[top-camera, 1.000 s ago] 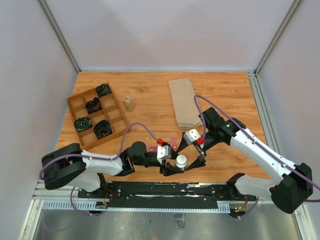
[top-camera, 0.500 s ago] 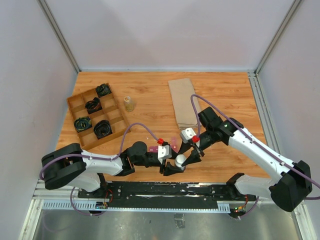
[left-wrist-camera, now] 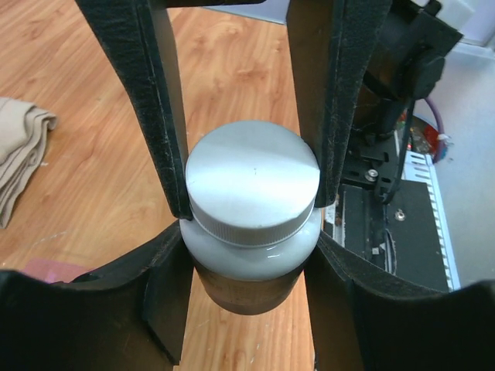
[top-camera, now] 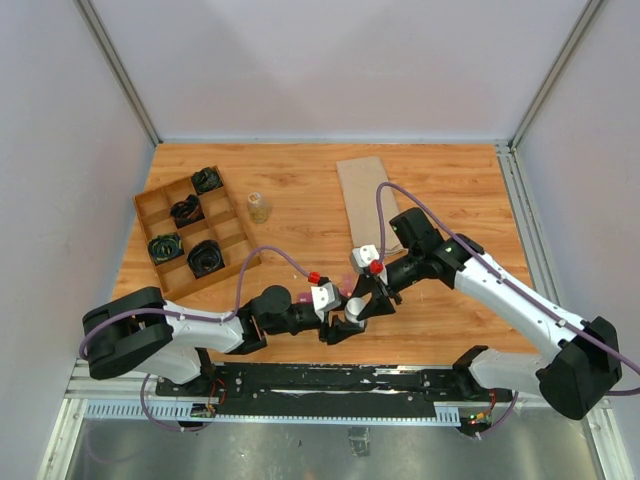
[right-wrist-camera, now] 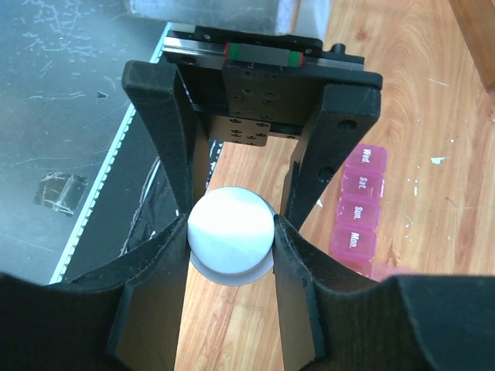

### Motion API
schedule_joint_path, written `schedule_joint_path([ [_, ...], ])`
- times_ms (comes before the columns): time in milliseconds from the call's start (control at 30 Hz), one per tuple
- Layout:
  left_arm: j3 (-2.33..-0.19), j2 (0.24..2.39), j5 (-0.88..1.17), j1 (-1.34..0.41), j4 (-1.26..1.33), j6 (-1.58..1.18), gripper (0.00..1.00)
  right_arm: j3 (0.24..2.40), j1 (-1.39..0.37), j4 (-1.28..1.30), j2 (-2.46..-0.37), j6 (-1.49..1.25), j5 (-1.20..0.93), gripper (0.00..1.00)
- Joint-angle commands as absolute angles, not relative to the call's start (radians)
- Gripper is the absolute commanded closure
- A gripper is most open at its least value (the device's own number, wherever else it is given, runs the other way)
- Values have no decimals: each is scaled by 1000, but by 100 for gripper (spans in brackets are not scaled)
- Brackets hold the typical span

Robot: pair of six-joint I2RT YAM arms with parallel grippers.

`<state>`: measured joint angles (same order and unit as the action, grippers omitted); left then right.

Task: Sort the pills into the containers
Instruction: Screw the lid of the pill bottle onto the pill bottle, then place the pill bottle at the center of the board.

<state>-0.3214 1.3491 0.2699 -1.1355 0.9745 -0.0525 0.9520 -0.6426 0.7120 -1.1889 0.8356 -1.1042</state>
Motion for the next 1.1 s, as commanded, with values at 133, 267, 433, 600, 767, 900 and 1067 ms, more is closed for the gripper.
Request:
schedule_joint_path([
  [133, -323, 1336, 121, -1136, 1092, -81, 88, 971, -654, 618, -1226, 712, -969, 85],
  [267, -306, 1327, 123, -1135, 1120, -94, 57, 973, -649, 618, -1223, 711, -992, 86],
  [433, -257, 1285, 114, -1137, 1154, -96, 26, 973, -627, 618, -1212, 709, -1006, 86],
  [600, -242, 1251, 125, -1137, 1124, -79, 9, 975, -604, 616, -1209, 708, -1001, 86],
  [767, -203, 1202, 98, -1136, 1116, -77, 3, 976, -518, 577, -1180, 657, -976, 84],
  [900, -151, 1123, 26, -1135, 1084, -82, 1, 927, -392, 461, -1126, 552, -923, 75],
  [1067, -129, 1035, -10, -1134, 953, -46, 1, 854, -267, 253, -1070, 368, -665, 69],
])
